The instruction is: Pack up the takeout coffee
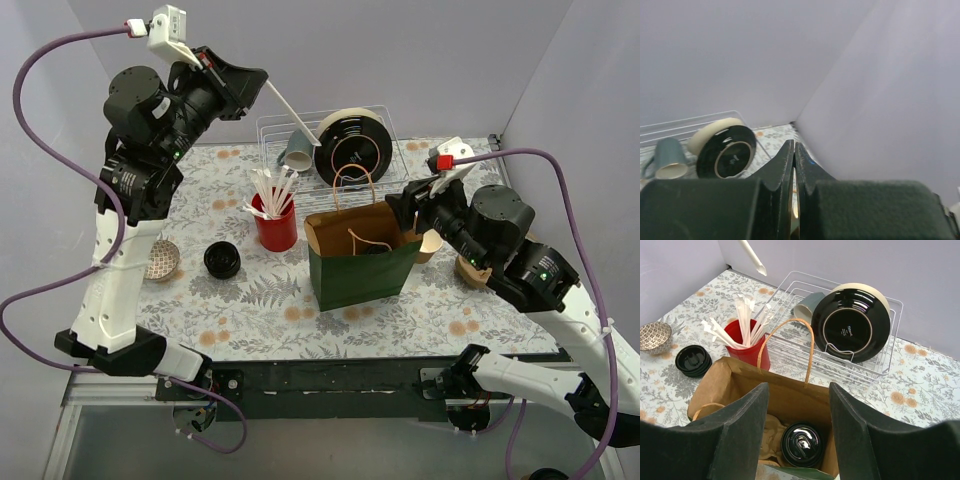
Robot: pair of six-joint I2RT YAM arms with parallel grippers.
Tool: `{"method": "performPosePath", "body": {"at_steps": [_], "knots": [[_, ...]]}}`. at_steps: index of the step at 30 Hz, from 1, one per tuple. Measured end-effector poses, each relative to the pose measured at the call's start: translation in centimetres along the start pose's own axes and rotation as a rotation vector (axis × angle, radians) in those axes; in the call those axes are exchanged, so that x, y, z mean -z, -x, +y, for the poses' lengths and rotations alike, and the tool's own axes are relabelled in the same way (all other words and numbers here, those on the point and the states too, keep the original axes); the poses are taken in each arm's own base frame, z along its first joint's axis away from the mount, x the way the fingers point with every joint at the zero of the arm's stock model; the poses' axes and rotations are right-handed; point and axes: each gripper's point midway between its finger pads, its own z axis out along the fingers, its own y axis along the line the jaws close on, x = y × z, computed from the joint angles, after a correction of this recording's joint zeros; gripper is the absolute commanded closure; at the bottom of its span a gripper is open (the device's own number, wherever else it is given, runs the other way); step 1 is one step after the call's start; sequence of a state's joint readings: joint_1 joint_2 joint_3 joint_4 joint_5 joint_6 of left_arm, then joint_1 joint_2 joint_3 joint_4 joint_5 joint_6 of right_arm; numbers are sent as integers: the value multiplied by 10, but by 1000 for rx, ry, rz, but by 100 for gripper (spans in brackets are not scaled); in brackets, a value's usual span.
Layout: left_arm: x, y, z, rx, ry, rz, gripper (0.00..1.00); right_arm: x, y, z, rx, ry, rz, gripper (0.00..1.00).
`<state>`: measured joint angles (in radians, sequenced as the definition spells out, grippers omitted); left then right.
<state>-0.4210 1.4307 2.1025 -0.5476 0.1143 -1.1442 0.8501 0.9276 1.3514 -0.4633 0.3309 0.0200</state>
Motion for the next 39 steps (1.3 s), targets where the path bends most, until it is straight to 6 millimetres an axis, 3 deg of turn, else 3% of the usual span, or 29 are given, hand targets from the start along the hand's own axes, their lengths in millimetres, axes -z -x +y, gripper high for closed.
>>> {"method": "performPosePath", "body": {"at_steps": [6,13,26,29,32,33,35,37,39], "knots": [[7,-6,-39,78,-200,59,100,3,1,-3,-4,-15,-3,42],[30,-64,-51,163,-350,234,100,10,5,-7,-17,-29,-21,42],[55,-201,1,233,-326,524,100,10,3,-7,-34,-29,-19,42],[56,-224,11,235,-313,567,99,10,-1,-7,-34,-30,-11,42],[53,-232,7,214,-336,575,91,9,-4,-7,-33,-30,-6,42],[53,-234,3,206,-350,578,82,9,-4,-7,-34,-30,-6,42],[53,-236,-3,188,-374,577,77,10,-3,-7,-35,-30,-8,42],[53,-238,-7,176,-391,577,64,11,-3,-7,-37,-30,-10,42],[53,-238,-8,162,-398,574,59,12,-3,-7,-39,-30,-11,42]]}}
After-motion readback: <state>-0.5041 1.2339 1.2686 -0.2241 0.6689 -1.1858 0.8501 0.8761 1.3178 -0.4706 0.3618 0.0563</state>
